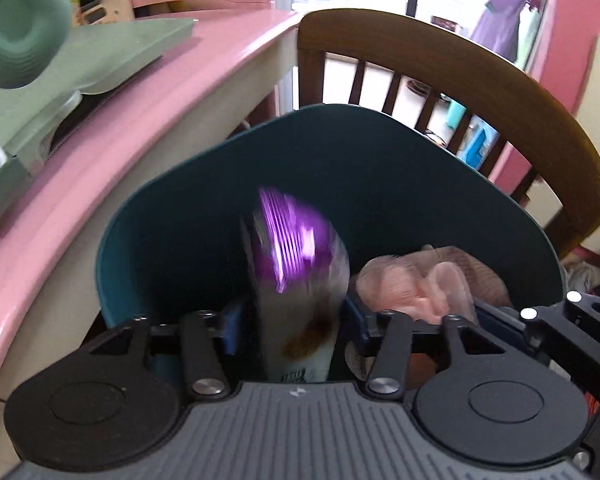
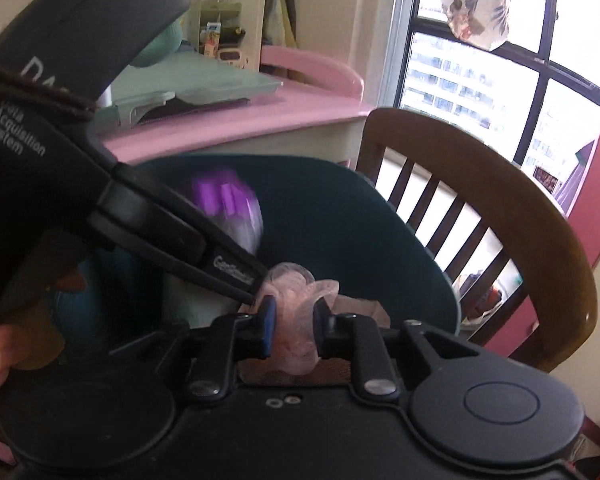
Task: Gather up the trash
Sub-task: 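Open both tools over the teal bin to drop the packet and puff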
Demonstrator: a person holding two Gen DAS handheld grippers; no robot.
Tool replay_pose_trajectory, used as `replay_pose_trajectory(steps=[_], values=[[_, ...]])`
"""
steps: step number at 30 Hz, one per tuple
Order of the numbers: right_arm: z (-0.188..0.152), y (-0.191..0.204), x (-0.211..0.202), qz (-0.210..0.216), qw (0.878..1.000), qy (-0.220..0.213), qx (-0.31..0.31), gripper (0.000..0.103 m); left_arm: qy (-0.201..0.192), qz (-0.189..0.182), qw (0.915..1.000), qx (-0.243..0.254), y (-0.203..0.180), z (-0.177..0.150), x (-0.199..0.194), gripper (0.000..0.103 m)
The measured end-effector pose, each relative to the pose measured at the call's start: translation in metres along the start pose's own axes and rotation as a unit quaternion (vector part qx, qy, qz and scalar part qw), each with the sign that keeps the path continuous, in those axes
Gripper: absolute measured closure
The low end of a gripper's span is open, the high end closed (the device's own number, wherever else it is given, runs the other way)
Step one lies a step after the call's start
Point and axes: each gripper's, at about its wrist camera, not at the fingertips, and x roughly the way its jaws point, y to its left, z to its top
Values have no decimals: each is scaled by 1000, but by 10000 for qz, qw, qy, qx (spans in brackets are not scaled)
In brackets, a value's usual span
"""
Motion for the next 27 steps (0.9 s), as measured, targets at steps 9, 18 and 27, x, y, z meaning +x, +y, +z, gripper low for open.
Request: replay_pose_trajectory(steps=[9, 18, 27], values=[[0, 1, -34, -32, 9996, -275, -114, 63, -262, -2, 9996, -110, 1, -5, -25, 33], [-8, 8, -89, 26, 9983, -579, -30, 56, -650, 98, 9977, -186, 14, -33, -87, 33], [-25, 28, -140, 133, 9967, -796, 23, 50, -976, 115, 9951, -91, 14, -73, -150, 33]])
